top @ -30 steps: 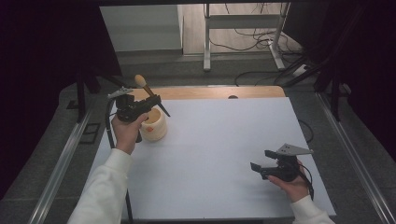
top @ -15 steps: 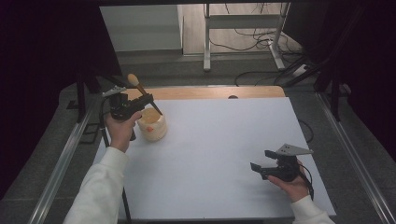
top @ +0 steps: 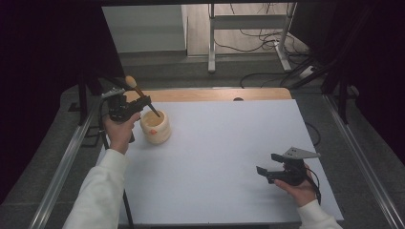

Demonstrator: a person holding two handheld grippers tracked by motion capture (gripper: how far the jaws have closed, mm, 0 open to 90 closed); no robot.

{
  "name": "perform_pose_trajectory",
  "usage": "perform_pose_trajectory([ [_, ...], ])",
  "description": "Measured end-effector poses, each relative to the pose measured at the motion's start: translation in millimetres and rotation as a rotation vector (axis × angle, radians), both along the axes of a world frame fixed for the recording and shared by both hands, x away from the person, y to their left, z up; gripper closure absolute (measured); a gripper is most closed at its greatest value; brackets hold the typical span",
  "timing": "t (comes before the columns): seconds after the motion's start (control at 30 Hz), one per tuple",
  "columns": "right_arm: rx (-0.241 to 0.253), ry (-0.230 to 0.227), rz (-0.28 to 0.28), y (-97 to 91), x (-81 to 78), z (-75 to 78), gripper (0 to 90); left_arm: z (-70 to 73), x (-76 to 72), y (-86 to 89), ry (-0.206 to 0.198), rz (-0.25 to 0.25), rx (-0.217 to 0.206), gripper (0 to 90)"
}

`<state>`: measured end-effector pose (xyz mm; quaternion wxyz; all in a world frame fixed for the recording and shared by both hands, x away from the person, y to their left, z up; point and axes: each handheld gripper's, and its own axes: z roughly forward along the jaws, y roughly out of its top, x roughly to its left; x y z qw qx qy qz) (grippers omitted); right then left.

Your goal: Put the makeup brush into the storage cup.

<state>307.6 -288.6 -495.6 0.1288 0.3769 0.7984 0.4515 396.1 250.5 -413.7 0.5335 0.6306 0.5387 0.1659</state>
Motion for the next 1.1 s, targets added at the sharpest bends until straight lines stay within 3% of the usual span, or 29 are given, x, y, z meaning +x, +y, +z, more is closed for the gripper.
perform_pose_trajectory([
  [0.37,-0.002,0.002,0.001,0.0,0.1,-0.4,15.5,-12.4,5.1,2.5,0.032,0.018,0.026,78.2],
  [0.63,-0.005,0.005,0.002,0.2,0.1,-0.7,15.5,-28.3,8.0,-2.3,0.061,0.009,0.039,78.2],
  [1.1,-0.006,0.008,0.005,0.4,0.1,-1.1,15.5,-44.4,11.4,-9.6,0.089,0.001,0.056,77.9],
])
